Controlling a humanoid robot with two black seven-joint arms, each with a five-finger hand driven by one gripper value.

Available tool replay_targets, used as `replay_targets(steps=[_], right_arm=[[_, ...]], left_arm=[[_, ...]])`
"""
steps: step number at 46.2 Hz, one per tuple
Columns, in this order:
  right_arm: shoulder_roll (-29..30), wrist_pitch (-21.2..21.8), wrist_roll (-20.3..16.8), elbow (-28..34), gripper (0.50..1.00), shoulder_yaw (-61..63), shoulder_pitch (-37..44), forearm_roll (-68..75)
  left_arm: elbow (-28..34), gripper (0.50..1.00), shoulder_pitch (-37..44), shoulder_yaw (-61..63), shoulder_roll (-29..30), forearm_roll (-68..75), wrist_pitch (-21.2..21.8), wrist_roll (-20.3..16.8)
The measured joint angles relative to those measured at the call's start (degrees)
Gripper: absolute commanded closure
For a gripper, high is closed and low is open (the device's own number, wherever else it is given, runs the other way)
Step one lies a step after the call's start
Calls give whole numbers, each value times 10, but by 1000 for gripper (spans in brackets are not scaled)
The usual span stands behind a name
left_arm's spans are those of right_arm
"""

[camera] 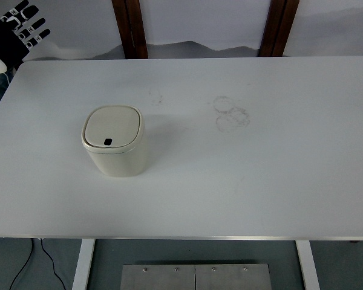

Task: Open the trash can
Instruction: 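Move the left hand forward toward the cream trash can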

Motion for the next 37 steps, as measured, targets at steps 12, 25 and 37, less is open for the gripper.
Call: replay_targets(steps=[12,25,37], right_arm=[[0,0,0,0,505,3,3,1],[0,0,0,0,505,2,4,0],[0,0,0,0,505,1,3,1]], left_arm=[[-49,500,-77,108,66,31,-12,27],[-93,500,-201,235,110,133,-53,54],[-96,500,-275,308,126,215,-146,63]])
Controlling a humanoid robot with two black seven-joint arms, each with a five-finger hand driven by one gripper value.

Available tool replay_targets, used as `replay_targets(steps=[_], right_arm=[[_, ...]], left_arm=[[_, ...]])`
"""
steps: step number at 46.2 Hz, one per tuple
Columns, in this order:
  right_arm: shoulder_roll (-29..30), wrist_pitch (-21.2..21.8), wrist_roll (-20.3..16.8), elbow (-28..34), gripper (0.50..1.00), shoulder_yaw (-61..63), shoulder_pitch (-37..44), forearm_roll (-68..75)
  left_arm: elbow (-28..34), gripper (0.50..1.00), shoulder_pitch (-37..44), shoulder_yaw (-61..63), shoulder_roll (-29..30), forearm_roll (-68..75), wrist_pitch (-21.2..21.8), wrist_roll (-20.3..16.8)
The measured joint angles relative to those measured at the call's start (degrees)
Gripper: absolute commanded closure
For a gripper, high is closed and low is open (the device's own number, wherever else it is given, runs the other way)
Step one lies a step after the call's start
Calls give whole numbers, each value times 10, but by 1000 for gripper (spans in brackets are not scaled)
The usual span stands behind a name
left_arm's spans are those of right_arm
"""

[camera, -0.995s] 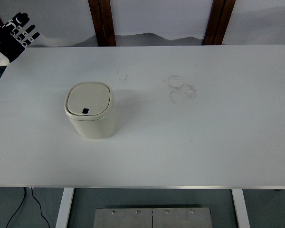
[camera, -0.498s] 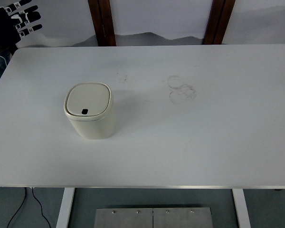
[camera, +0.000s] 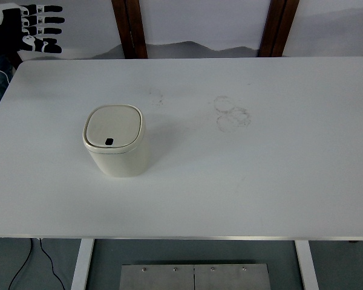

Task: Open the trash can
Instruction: 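Move the left hand forward toward the cream trash can, then lower the left hand onto the trash can lid near its button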

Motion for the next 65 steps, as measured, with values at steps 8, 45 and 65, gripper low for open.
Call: replay_targets(steps=[8,45,65], right_arm=[[0,0,0,0,505,0,-2,0],[0,0,-1,0,505,-3,-3,-2],[0,0,-2,0,505,-3,-3,-4]], left_arm=[[-22,500,-8,5,17,69,-66,1],[-33,500,-12,7,-2,138,-107,1],[-121,500,-48,16,-18,234,-107,56]])
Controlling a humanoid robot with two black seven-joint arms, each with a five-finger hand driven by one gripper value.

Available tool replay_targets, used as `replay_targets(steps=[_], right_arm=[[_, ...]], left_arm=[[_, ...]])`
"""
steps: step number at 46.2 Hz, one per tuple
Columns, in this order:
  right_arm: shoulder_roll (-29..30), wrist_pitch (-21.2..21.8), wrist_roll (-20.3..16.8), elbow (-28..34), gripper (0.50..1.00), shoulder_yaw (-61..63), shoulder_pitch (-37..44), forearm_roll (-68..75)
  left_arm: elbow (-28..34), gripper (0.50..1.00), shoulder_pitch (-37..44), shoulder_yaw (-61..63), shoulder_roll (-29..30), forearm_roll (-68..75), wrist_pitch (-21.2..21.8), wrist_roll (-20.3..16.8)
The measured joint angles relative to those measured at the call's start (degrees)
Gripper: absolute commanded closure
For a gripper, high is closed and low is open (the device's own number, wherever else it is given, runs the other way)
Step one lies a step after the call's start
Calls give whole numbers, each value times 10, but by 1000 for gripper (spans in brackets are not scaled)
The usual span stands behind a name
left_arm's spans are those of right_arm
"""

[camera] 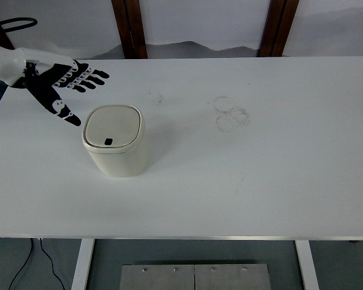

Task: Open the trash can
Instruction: 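Lower the left hand onto the trash can lid near its button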

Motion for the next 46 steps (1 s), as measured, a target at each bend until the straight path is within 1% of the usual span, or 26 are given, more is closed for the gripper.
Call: replay_targets(steps=[11,16,28,46], right_arm=[[0,0,-1,0,505,1,0,-1],[0,0,-1,0,505,1,0,-1],[0,0,-1,0,505,0,0,-1],[0,0,-1,0,505,0,0,-1]], left_arm=[[-56,500,-8,10,-3,0,0,0],[-71,500,-8,14,-4,0,0,0],[-73,500,-3,43,1,0,0,3],[-72,500,24,44,-4,-8,0,2]])
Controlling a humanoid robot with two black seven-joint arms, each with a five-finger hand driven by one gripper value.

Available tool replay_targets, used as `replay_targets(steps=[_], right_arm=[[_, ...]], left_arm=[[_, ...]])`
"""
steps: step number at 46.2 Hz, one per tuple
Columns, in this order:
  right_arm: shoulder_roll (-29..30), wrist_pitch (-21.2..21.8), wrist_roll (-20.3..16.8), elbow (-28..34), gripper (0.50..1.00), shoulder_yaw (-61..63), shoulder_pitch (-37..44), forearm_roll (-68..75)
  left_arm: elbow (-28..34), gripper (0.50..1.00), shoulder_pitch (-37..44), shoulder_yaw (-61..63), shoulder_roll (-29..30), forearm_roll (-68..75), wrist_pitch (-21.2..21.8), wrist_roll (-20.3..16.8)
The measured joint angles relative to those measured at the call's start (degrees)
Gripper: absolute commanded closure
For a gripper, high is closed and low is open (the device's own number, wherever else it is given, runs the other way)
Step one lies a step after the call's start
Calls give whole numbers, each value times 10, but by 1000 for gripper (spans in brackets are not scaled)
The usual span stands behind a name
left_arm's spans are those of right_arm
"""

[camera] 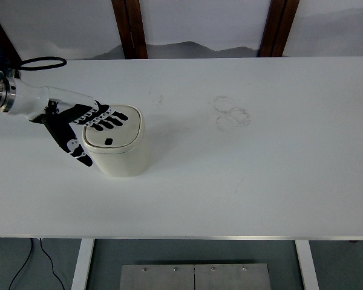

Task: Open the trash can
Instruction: 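Lower the left hand onto the trash can lid near its button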

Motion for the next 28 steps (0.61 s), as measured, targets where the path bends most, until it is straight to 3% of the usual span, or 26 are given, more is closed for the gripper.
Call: replay_targets(steps=[28], right_arm=[[0,0,0,0,505,-1,0,1]], left_arm=[[3,500,24,-1,-12,7,0,0]])
